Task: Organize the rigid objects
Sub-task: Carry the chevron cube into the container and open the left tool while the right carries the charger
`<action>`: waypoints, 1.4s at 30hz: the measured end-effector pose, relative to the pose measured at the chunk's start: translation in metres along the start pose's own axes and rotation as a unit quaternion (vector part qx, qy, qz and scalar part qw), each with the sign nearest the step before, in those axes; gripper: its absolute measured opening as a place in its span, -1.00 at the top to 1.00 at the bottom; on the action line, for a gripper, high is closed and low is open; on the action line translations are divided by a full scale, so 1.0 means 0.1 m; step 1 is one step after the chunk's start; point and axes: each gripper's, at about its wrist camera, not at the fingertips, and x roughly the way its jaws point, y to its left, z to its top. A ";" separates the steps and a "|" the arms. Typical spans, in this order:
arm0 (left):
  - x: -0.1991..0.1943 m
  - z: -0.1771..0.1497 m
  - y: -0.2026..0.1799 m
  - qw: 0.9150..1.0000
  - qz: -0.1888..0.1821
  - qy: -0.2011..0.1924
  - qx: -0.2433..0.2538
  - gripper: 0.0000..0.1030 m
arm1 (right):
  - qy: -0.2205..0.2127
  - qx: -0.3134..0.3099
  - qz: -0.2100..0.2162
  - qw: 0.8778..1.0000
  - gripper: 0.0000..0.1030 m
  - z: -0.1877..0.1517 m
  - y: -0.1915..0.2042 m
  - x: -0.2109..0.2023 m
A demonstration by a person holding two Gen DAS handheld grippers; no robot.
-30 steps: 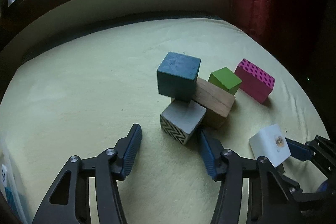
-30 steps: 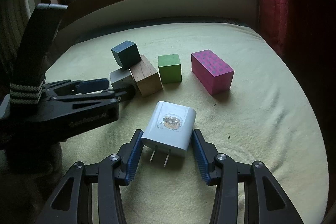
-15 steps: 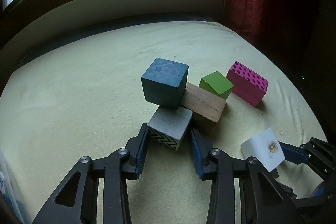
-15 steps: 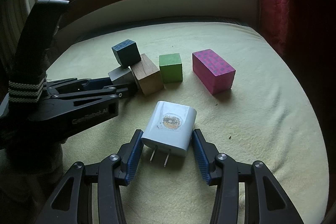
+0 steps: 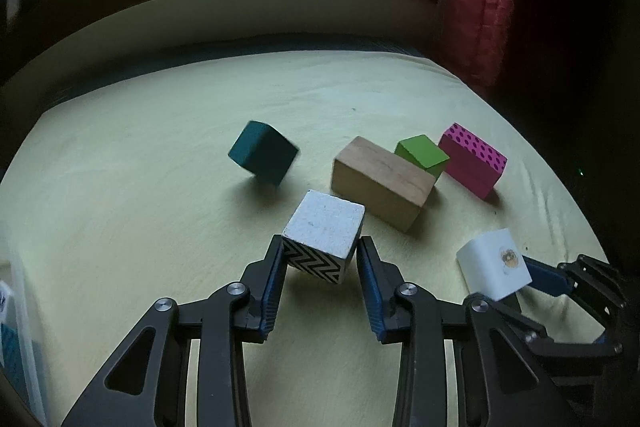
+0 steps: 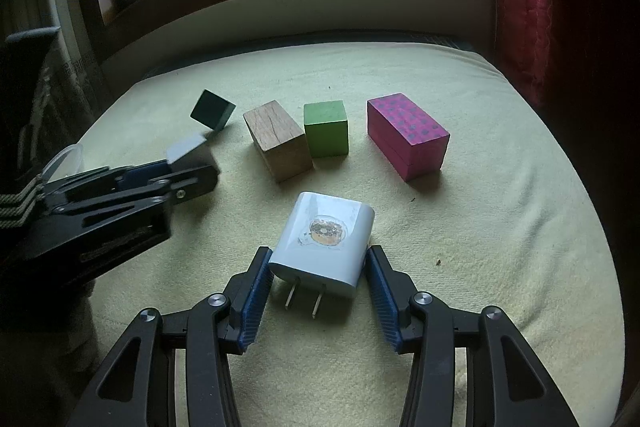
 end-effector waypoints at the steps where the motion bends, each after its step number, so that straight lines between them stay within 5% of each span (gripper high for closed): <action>1: -0.02 -0.01 0.01 1.000 0.002 -0.002 -0.002 0.29 | 0.000 0.000 0.000 1.000 0.02 -0.01 0.00 0.00; 19: -0.52 -0.23 0.37 0.998 -0.001 -0.035 -0.059 0.29 | 0.002 -0.006 -0.013 1.000 0.03 0.00 0.08 0.00; 29: -0.83 -0.30 0.63 0.995 0.029 -0.058 -0.069 0.29 | -0.001 -0.001 -0.023 1.000 0.04 0.00 0.12 -0.03; 42: -1.19 -0.36 1.21 0.989 0.095 -0.076 -0.088 0.29 | -0.013 0.000 0.051 0.999 0.10 0.03 0.50 -0.24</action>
